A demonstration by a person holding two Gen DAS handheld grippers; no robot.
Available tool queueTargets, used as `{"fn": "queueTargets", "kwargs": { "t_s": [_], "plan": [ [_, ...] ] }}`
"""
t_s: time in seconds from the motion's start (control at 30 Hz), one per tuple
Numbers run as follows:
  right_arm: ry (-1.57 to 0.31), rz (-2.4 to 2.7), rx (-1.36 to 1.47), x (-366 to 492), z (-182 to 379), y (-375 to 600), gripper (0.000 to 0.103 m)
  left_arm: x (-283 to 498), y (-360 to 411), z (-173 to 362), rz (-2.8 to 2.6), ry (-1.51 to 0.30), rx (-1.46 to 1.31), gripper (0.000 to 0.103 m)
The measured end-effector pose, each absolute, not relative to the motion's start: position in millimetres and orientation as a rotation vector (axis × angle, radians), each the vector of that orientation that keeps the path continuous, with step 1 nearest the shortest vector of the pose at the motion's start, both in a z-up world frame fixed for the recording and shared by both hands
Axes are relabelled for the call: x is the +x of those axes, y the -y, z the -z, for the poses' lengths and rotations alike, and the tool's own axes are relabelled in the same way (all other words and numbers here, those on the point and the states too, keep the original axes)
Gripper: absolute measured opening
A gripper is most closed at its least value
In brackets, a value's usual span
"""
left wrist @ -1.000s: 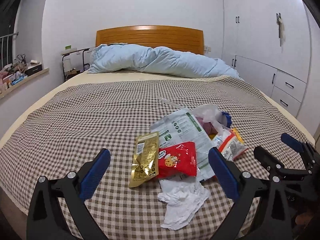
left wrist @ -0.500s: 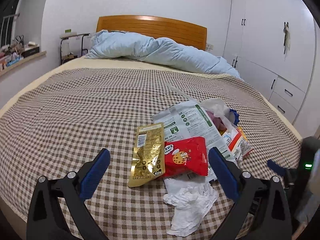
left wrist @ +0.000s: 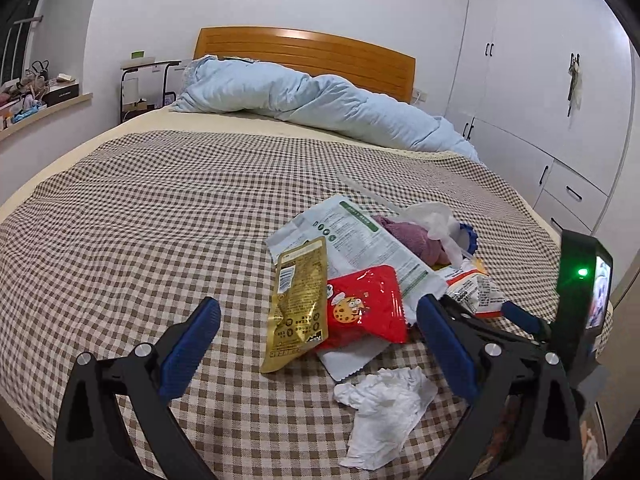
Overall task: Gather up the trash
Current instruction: 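Grasp the white-and-red snack bag with the right tool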
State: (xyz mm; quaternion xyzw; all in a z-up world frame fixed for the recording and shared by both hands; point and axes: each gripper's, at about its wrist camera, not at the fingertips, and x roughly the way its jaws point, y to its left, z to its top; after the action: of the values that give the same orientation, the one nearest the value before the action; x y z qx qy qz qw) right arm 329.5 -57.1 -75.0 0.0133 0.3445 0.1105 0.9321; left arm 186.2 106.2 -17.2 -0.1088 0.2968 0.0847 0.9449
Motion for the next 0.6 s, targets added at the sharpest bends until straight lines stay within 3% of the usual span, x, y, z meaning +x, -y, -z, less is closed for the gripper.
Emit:
{"fn": "queueTargets", "kwargs": {
  "t_s": [0.47, 0.5, 0.53, 0.57, 0.6],
  "plan": [
    [-0.797, -0.084, 0.197, 341, 93, 64, 0.095, 179, -116, 7, -0.172, -0.587, -0.25, 0.095],
    [-0.793, -0.094, 0.19, 339, 92, 66, 0.085, 179, -116, 6, -0.171, -0.586, -0.251, 0.095],
    [-0.789, -0.102, 0.181, 337, 91, 69, 0.068, 179, -116, 6, -0.172, -0.586, -0.251, 0.095],
    [-0.786, -0.094, 0.169, 335, 90, 71, 0.044, 179, -116, 5, -0.171, -0.586, -0.25, 0.095],
    [-0.776, -0.104, 0.171, 331, 89, 77, 0.042, 179, -117, 6, -0.17, -0.586, -0.25, 0.095]
  ]
}}
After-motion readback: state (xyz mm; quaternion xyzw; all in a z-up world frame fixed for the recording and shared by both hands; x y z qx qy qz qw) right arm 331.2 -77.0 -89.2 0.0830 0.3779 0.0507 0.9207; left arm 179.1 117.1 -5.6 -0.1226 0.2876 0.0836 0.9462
